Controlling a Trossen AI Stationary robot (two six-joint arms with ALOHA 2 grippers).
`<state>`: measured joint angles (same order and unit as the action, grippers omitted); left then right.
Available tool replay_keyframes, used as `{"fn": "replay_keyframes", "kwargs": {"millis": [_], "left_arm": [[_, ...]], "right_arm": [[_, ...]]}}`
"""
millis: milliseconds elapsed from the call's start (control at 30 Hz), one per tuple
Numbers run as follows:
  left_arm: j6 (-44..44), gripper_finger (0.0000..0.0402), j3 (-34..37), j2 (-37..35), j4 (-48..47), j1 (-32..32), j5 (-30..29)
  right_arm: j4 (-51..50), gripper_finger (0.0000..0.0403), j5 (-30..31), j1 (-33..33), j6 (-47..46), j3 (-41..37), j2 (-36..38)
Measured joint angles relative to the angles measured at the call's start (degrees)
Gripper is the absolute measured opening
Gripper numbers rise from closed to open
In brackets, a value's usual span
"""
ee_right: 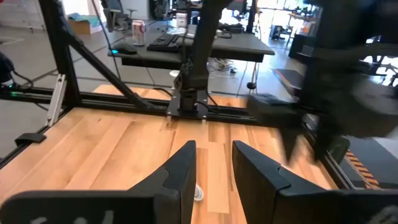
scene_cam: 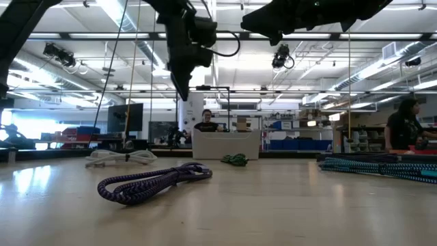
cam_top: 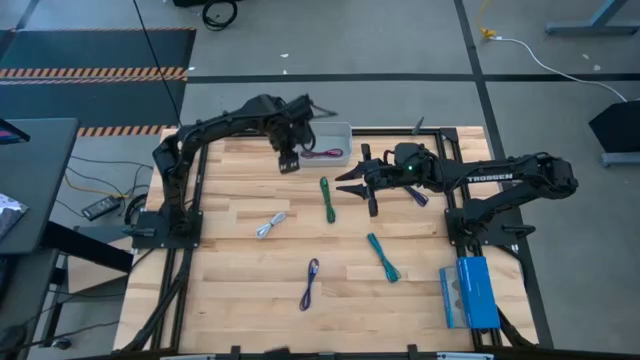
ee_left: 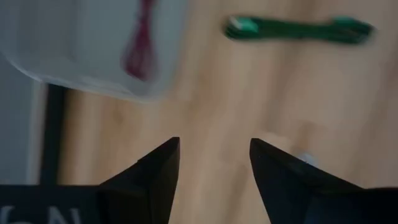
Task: Pick and place USB-C Cables
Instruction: Put the white charger cable into the gray bin
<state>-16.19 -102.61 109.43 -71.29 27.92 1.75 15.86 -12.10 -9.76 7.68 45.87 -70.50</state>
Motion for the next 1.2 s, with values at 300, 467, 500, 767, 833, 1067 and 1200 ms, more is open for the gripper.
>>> {"fn": "replay_keyframes", "kwargs": {"millis": [300, 467, 500, 767, 833, 1067, 1200], "left_arm": [[12.3, 0.0181, 3.1, -0.9, -9.0, -11.6, 0.0], [12.0, 0.0181, 14.8, -5.9, -5.2, -17.9, 0.2], [13.0, 0.0181, 17.9, -7.5, -3.3, -18.9, 0.2], [29.8, 0.0181, 40.9, -25.0, 11.9, -21.8, 0.0], [35.3, 0.0181, 45.1, -28.6, 15.8, -21.8, -0.2], [44.5, 0.0181, 55.8, -31.8, 25.6, -23.5, -3.5], [46.0, 0.0181, 58.8, -30.8, 33.7, -23.8, -4.1]], "right_arm": [[-10.7, 0.0110, 2.1, -0.3, -0.2, 0.0, 2.0], [-10.7, 0.0110, 2.0, 0.2, -0.5, 0.0, 3.0], [-10.6, 0.0110, 2.1, 0.5, -0.6, 0.1, 3.3], [-9.9, 0.0110, 2.0, 2.1, -0.5, 0.0, 4.2], [-9.0, 0.0110, 1.9, 2.3, -0.6, 0.0, 4.2], [-7.8, 0.0110, 1.9, 3.6, -0.6, 0.0, 4.0], [-7.6, 0.0110, 2.0, 4.4, -0.6, 0.0, 4.0]]}}
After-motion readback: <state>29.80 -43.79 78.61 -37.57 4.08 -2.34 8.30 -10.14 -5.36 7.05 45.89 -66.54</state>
